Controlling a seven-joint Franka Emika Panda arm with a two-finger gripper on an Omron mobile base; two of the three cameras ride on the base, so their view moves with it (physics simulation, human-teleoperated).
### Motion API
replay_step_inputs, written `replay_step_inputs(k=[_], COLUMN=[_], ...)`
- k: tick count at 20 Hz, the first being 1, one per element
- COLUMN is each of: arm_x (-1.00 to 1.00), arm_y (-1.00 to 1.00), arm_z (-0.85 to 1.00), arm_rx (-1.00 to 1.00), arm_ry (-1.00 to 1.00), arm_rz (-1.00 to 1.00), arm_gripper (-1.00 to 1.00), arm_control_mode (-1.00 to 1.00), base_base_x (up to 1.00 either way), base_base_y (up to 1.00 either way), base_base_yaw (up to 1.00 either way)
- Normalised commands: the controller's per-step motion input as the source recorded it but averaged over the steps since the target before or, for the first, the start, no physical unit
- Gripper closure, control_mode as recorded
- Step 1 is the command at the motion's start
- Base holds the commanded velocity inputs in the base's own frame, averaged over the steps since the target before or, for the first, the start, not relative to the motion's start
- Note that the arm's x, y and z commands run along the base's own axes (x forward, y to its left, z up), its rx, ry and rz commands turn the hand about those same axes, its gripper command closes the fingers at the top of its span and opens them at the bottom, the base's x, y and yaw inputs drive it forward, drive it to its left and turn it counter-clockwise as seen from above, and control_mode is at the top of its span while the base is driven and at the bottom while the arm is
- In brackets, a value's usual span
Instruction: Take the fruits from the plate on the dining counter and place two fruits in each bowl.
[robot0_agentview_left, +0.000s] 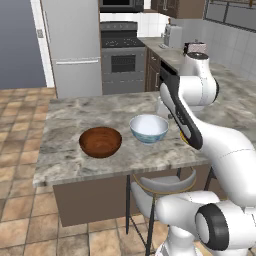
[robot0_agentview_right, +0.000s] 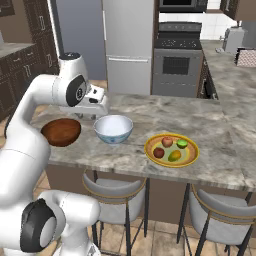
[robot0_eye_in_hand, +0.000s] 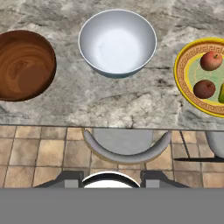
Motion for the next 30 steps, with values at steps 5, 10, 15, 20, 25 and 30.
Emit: replay_step_inputs(k=[5,10,15,20,25,30], arm_x=[0.01,0.12,0.14,0.06,0.02,0.13], arm_y=[-0.41,-0.74,-0.67,-0.48,-0.31,-0.29], arm_z=[0.00,-0.04,-0.08,-0.36,-0.65,-0.53], arm_rx=[0.00,0.00,0.00,-0.01,-0.05,-0.04], arm_ry=[0.00,0.00,0.00,0.00,0.00,0.00], arm_rz=[0.00,0.00,0.00,0.00,0.00,-0.02], arm_gripper=[-1.00,-1.00,-1.00,-1.00,-1.00,-1.00], arm_control_mode=[-1.00,-1.00,-1.00,-1.00,-1.00,-1.00], base_base_x=[0.00,0.00,0.00,0.00,0.00,0.00], base_base_y=[0.00,0.00,0.00,0.00,0.00,0.00], base_base_yaw=[0.00,0.00,0.00,0.00,0.00,0.00])
